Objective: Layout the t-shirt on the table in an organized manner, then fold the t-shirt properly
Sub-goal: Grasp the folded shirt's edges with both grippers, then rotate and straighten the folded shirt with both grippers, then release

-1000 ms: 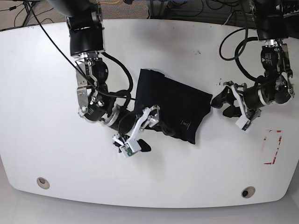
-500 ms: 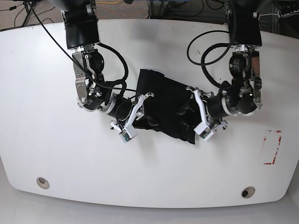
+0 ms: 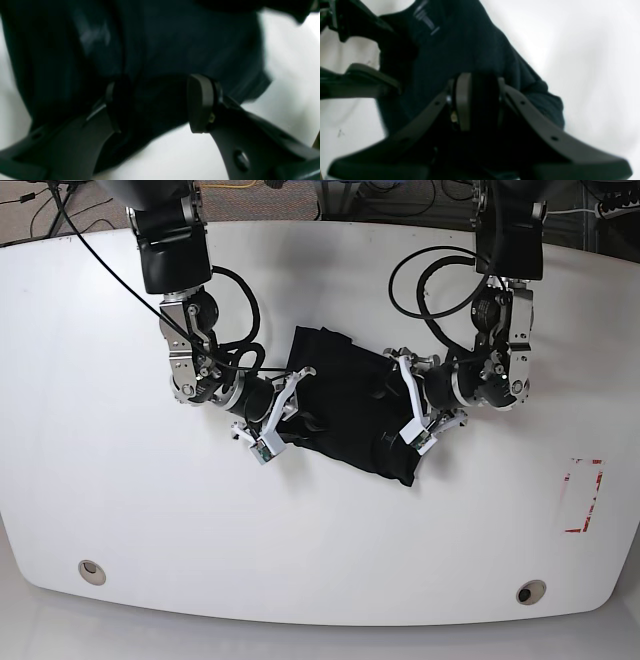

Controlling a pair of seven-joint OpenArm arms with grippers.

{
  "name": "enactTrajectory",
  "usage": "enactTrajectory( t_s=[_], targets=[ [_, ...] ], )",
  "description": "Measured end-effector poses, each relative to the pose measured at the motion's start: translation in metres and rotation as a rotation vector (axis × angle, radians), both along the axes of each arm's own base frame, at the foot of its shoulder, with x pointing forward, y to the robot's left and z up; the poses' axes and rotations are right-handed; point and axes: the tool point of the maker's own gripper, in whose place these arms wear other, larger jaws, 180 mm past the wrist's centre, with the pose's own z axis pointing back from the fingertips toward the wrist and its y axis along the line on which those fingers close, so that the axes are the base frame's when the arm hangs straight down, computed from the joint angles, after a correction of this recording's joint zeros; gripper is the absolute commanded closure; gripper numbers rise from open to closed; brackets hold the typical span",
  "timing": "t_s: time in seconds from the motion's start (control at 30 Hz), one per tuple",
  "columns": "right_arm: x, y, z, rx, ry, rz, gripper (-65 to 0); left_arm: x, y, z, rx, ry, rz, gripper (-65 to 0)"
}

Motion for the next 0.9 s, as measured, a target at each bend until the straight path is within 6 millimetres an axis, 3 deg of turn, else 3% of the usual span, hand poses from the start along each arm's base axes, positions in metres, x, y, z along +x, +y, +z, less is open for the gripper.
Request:
enactTrajectory(
  t_s=[0.23, 0.5, 0.7, 0.9],
  targets=[
    [-0.001, -0.003, -0.008, 0.047, 0.0, -0.031, -13.2, -0.002, 0.019, -0.012, 0.005, 0.036, 0.021, -33.8],
    [-0.022, -0.007, -0.01, 0.066, -0.006, -0.041, -13.0, 0.01, 0.024, -0.014, -0.02, 0.04, 0.031, -33.8],
    [-0.053, -0.013, -0.008, 0.045, -0.013, -0.041, -13.0, 0.024, 0.007, -0.009, 0.046, 0.001, -0.065, -33.8],
    [-0.077, -0.029, -0.004, 0.013, 0.007, -0.101, -13.0, 0.03, -0.025, -0.004, 0.077, -0.034, -0.183, -33.8]
  ],
)
